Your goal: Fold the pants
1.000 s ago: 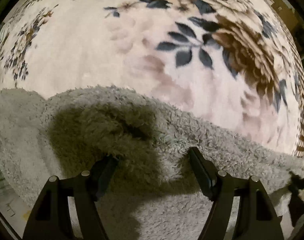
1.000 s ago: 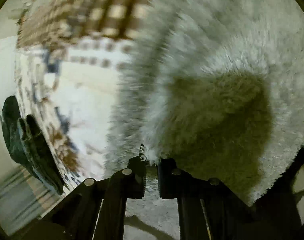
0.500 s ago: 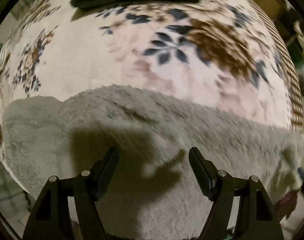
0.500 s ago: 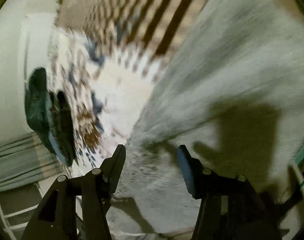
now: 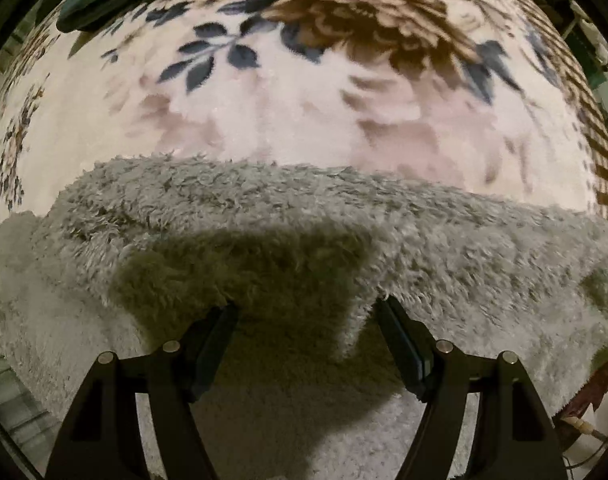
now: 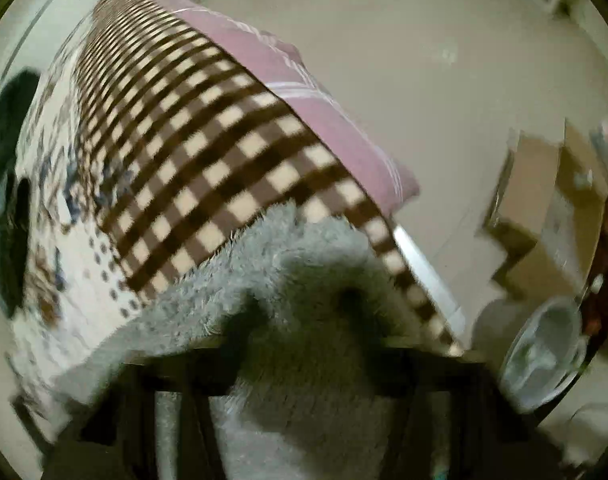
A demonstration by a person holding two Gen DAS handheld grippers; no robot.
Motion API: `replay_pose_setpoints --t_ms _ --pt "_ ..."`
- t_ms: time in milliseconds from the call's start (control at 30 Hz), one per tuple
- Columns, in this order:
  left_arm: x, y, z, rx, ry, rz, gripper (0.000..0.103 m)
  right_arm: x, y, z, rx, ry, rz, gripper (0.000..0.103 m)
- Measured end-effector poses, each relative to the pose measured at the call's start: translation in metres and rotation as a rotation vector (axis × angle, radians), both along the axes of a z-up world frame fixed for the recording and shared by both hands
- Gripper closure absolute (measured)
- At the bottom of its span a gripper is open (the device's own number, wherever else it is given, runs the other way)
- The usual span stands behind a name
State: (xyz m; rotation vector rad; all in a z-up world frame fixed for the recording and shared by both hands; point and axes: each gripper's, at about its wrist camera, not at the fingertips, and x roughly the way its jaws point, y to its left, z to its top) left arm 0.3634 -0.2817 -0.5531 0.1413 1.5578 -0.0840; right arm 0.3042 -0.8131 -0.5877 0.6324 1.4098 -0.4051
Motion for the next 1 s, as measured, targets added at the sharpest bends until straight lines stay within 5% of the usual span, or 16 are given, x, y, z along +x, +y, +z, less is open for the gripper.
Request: replay_pose_setpoints --t_ms 200,333,400,467,600,767,833,867,900,967,1000 --pt "0.016 -0.002 -0.028 0.016 0.007 0.011 0.032 0.018 -0.015 0.025 -0.131 -0.113 -0.01 0.099" --pt "0.002 -0.003 -0.016 0.021 0.008 0.006 0.032 0.024 -0.031 0.014 -0.022 -0.063 -0.021 0.094" --pt "-0.008 -0.006 -0.003 0.007 0.01 0.002 0.032 0.001 -0.042 0.019 0.064 -0.099 -0.099 0.045" --pt "-0.027 0.0 0.02 -0.004 0.005 -0.001 0.032 -0.037 -0.046 0.035 0.087 -0.174 -0.2 0.04" --pt "-0.054 0.003 0.033 -0.023 0.015 -0.02 0.032 -0.12 -0.048 0.041 0.121 -0.186 -0.385 0.04" --pt "-0.074 -0.006 0.009 -0.012 0.088 -0.037 0.032 -0.182 -0.022 -0.02 0.291 -0.155 -0.548 0.04" --pt "-0.077 -0.01 -0.001 0.008 0.095 -0.06 0.03 -0.192 -0.012 -0.035 0.285 -0.18 -0.57 0.04" --pt "-0.078 -0.011 -0.003 0.009 0.091 -0.064 0.028 -0.191 -0.008 -0.04 0.286 -0.216 -0.564 0.047" --pt "-0.077 -0.012 -0.004 0.007 0.089 -0.066 0.025 -0.19 -0.007 -0.041 0.271 -0.231 -0.556 0.069" --pt "-0.076 -0.008 -0.011 -0.006 0.099 -0.054 0.019 -0.187 -0.005 -0.042 0.19 -0.206 -0.533 0.095" --pt "-0.075 -0.007 -0.014 -0.021 0.11 -0.043 0.014 -0.189 -0.008 -0.039 0.151 -0.207 -0.544 0.095"
